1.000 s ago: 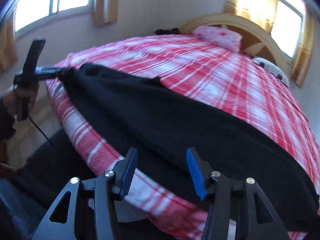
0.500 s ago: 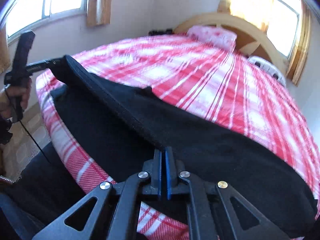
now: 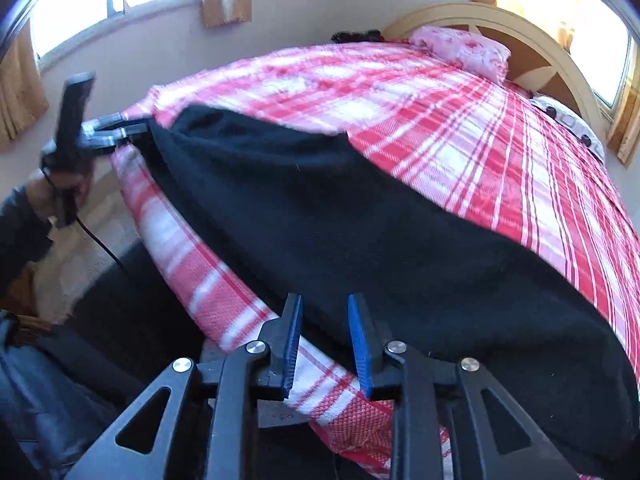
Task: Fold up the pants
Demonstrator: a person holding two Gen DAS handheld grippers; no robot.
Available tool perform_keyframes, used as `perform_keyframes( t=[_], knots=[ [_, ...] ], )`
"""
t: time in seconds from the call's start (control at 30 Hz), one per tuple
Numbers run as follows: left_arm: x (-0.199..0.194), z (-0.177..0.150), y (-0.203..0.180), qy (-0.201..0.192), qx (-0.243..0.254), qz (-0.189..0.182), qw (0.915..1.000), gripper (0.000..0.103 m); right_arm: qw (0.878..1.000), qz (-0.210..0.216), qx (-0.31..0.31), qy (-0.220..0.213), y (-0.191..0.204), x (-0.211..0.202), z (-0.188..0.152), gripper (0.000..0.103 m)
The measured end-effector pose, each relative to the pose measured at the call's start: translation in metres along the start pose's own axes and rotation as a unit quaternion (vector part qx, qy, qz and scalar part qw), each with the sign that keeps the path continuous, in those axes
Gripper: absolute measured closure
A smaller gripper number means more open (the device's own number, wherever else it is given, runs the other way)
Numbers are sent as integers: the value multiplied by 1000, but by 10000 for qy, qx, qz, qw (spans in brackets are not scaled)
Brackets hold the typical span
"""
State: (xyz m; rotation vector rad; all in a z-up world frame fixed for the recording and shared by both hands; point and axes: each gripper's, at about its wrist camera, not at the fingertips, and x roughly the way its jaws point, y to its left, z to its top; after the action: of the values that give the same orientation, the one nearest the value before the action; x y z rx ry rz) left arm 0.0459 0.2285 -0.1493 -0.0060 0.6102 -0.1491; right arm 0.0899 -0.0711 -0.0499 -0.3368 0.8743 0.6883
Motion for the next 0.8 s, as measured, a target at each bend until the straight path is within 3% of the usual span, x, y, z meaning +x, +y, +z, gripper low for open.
perform_keyframes(
  t=[0.13, 0.2, 0.37, 0.5, 0.67, 0.8],
  knots=[
    [-4, -9, 9, 84, 177, 204, 9996, 15, 9979, 464, 359, -291, -11, -8, 20, 77],
    [-5, -11, 16, 133, 153, 180, 9996, 15, 9975, 428, 451, -338, -13, -4, 30, 77],
    [-5, -18, 20, 139, -50, 66, 9999, 14, 9960, 700, 530, -173, -3, 32, 75, 77],
    [-1, -17, 13, 93, -71, 103, 9999, 14, 9933, 1142, 145, -107, 38, 67, 127, 77],
    [-4, -14, 15, -41, -196, 212, 9996, 14, 9900, 1356, -365, -91, 98, 120, 185, 77],
    [-6, -11, 16, -160, -270, 205, 9993, 14, 9880, 1330, -774, 146, 134, 162, 207, 77]
  ],
)
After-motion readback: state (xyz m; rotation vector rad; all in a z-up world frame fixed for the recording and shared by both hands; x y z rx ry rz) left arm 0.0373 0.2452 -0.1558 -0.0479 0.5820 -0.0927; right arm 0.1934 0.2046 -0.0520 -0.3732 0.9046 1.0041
